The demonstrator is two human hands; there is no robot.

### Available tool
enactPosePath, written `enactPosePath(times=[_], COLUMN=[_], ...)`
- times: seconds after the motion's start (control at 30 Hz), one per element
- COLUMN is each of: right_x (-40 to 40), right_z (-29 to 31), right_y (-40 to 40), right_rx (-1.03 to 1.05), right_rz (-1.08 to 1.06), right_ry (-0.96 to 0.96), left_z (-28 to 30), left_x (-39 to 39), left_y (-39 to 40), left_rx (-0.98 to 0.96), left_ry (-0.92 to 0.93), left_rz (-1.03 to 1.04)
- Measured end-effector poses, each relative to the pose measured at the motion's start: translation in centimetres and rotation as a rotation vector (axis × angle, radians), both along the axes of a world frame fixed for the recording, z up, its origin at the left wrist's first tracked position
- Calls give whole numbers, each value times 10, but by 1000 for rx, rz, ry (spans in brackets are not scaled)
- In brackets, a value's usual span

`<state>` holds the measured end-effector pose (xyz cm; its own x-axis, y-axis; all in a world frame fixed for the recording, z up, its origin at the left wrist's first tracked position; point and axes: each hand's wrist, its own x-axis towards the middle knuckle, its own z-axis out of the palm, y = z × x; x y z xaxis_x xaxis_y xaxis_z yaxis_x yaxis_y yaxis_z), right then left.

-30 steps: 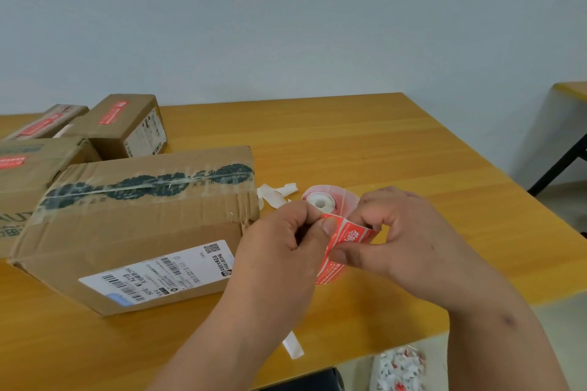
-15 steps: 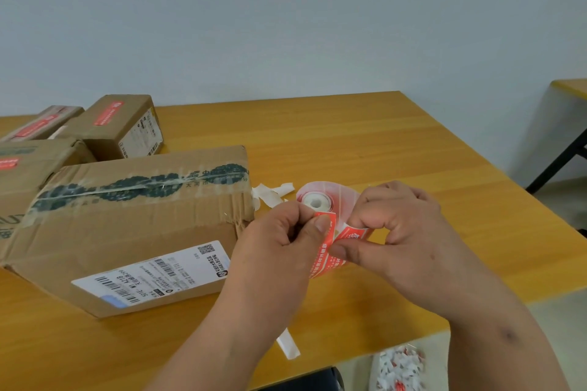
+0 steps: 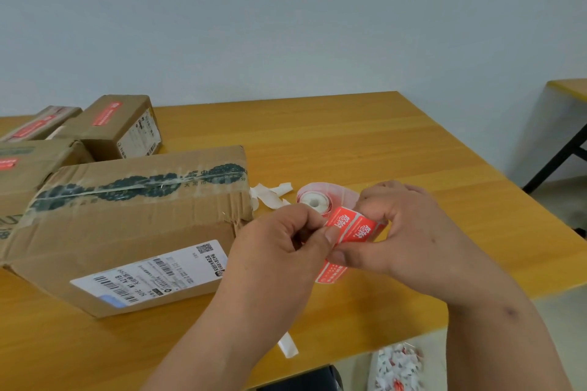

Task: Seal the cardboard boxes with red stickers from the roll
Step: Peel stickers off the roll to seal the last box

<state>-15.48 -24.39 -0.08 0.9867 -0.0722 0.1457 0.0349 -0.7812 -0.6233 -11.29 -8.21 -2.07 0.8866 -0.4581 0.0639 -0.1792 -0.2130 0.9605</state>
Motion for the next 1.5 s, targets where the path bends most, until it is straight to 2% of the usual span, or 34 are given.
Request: enactPosePath(times=[0.27,0.63,1.07,1.4,1.5], right_x=[1,0,1,-2,-4], right_z=[2,0,1,0,3], right_y=[3,3,2,4,2], right_rx=[38,-29,-16,-106,-107], right_rz=[1,-2,14,-10,-18], right_ry=[1,-35,-72,-141,-106], left_z=[-5,-7,-4,-5,-4], left_x=[1,3,2,1,1], left_y=[-2,-4,-4,-6,-6], left_rx=[-90,-177,-90,-137,-188], left_ry=[105,258,194,217,238], left_rz=[1,-3,-14,8,4])
